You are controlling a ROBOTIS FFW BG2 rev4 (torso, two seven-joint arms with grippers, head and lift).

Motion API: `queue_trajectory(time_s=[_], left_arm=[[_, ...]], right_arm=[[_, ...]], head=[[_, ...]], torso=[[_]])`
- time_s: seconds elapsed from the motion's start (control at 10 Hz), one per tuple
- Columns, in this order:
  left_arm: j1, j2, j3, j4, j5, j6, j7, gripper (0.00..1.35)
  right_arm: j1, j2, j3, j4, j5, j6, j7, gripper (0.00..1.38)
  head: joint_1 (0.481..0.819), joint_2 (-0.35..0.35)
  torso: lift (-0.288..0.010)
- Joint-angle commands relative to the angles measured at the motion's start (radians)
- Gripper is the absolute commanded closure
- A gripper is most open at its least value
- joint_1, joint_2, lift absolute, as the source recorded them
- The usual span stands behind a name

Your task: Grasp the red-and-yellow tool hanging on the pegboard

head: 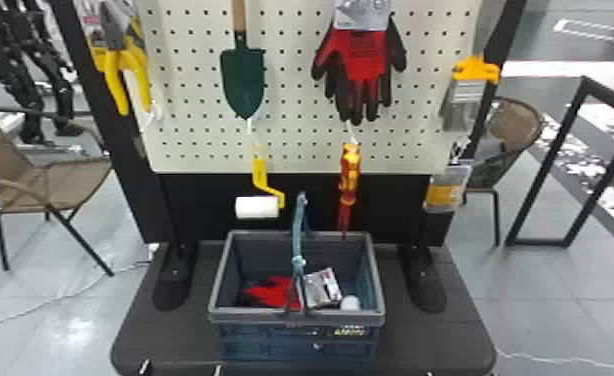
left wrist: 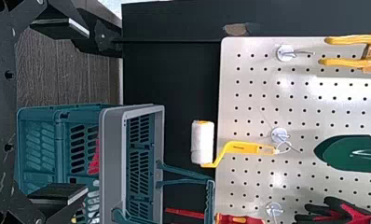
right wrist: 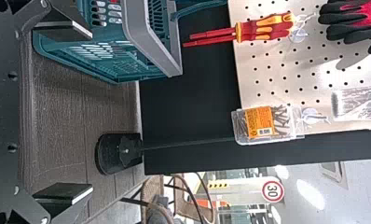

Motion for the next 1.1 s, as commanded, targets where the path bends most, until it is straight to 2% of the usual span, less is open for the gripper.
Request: queue_trajectory(time_s=[0.0, 0.6, 0.7, 0.8, 1.0], left_arm=[[0.002, 0.0, 0.0, 0.0, 0.002, 0.0, 0.0, 0.14], [0.002, 0.0, 0.0, 0.0, 0.003, 0.0, 0.0, 0.14], [0.0, 0.003, -0.002, 0.0, 0.005, 0.0, 0.0, 0.14], [-0.002, 0.004, -0.003, 0.0, 0.005, 0.002, 0.0, 0.14], [-0.002, 0.003, -0.003, 0.0, 0.005, 0.005, 0.0, 0.14]], right_arm=[[0.0, -0.001, 0.001, 0.0, 0.001, 0.0, 0.0, 0.15], [-0.038, -0.013, -0.001, -0.006, 0.015, 0.0, 0.02, 0.15], [-0.075, -0.018, -0.005, -0.003, 0.02, 0.005, 0.058, 0.15], [-0.113, -0.033, -0.005, -0.009, 0.007, 0.041, 0.09, 0.15], [-0.208, -0.043, -0.005, -0.022, 0.001, 0.153, 0.156, 0.15]], head=[[0.549, 0.0], [0.549, 0.0], [0.549, 0.0], [0.549, 0.0], [0.549, 0.0]], torso=[[-0.1], [-0.1], [-0.1], [-0.1], [-0.1]])
